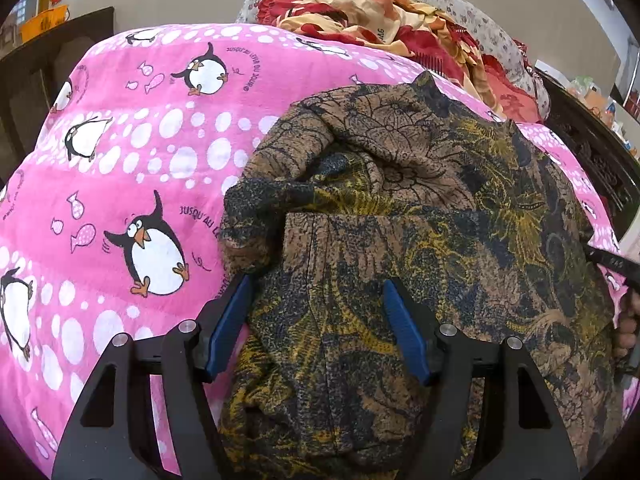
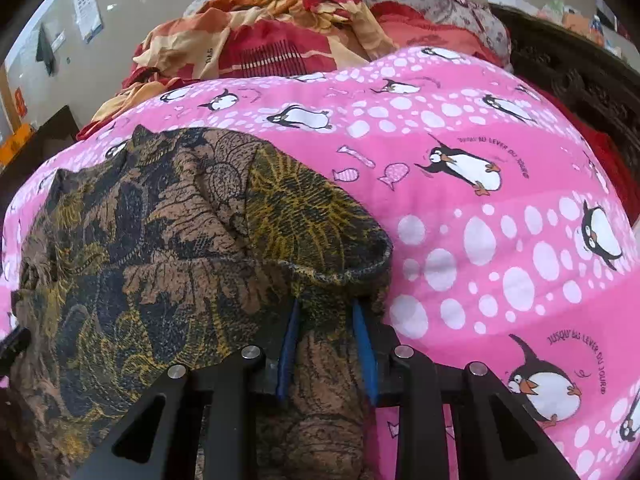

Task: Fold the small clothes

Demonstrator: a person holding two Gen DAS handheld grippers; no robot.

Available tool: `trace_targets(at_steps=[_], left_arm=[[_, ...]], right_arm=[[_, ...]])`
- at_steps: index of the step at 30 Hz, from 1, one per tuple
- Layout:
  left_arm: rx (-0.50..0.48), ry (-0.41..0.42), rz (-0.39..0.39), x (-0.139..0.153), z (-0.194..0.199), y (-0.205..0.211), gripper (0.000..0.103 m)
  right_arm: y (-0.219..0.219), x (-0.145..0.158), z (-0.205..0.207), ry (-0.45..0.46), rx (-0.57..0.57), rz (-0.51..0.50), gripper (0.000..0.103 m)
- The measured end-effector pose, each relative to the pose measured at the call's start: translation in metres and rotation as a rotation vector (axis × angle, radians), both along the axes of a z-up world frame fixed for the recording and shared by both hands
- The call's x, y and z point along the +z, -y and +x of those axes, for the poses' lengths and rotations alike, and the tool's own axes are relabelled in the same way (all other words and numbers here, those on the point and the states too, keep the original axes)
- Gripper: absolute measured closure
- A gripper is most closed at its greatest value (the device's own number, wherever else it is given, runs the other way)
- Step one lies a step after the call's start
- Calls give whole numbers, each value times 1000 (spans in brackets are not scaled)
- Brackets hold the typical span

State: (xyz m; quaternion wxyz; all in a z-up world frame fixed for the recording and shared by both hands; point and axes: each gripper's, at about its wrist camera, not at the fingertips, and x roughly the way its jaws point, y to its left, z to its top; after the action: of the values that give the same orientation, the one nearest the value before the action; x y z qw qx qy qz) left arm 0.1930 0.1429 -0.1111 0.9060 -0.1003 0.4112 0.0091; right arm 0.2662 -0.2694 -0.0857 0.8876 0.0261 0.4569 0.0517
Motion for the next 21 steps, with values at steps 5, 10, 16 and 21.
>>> trace_targets(at_steps=[5, 10, 16, 21], left_arm=[[-1, 1, -4, 0, 1, 1, 35], [-2, 1, -8, 0, 2, 0, 34], [-8, 0, -8, 1, 3, -1, 32], [-19, -21, 66, 6, 4, 9, 29]], right_arm=[[-19, 47, -26, 122, 57, -12, 76], [-32, -10, -58, 0, 105, 5, 65], [-28, -11, -61, 44, 111, 36, 60], [-39, -8, -60, 15, 119, -36, 56]])
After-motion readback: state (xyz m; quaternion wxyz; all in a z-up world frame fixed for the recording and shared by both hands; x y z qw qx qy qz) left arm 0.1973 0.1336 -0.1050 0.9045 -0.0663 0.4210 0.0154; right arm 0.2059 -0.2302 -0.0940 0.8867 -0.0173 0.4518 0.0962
